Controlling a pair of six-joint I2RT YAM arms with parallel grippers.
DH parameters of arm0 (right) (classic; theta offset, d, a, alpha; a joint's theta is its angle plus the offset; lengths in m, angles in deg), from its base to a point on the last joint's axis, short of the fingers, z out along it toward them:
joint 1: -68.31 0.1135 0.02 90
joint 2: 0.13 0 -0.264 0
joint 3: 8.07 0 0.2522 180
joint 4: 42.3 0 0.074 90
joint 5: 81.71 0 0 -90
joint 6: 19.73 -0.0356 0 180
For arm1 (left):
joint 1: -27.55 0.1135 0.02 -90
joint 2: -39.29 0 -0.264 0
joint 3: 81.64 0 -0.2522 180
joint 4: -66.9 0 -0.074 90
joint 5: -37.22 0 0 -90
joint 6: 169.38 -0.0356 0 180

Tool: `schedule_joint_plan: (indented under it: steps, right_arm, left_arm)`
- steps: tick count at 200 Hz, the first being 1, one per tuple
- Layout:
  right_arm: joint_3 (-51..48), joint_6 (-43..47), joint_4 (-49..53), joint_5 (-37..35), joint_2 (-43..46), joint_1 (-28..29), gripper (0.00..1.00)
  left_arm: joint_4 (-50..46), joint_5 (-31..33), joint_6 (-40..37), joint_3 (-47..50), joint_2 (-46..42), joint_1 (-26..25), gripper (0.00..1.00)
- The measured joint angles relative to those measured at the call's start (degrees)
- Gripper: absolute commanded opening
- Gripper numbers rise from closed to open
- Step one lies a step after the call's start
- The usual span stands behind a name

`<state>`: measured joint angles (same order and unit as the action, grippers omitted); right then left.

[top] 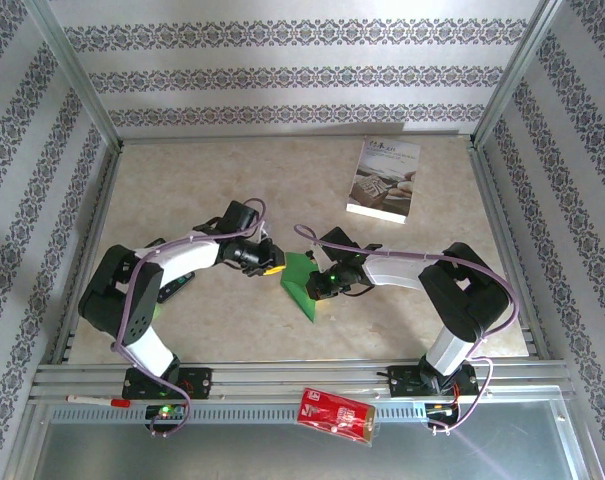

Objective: Fold a paper plane with a square sheet of paper (pick it up from the middle)
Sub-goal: Third fold the triangle at the center of the table.

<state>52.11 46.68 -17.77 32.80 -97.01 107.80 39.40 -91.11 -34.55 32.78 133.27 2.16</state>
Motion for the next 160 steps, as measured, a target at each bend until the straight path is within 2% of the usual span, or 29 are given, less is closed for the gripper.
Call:
schedule_joint_plan:
  steps: [31, 71, 103, 160]
  right_arm:
    - [0.3, -0.1, 0.6, 0.0, -0.1, 0.0, 0.04]
    - [0.4, -0.3, 0.6, 0.0, -0.2, 0.0, 0.04]
    - [0.7, -0.9, 0.9, 0.0, -0.5, 0.0, 0.03]
    - [1.0, -2.0, 0.9, 0.4, -0.9, 0.0, 0.03]
  left_arm:
    - [1.7, 0.3, 1.8, 5.2, -4.8, -1.4, 0.08]
    - [12.8, 1.5, 8.1, 14.7, -12.7, -10.8, 0.04]
    - [21.0, 3.3, 10.9, 18.3, -12.2, -16.9, 0.02]
    - [33.6, 6.2, 13.8, 19.3, -5.8, -22.8, 0.01]
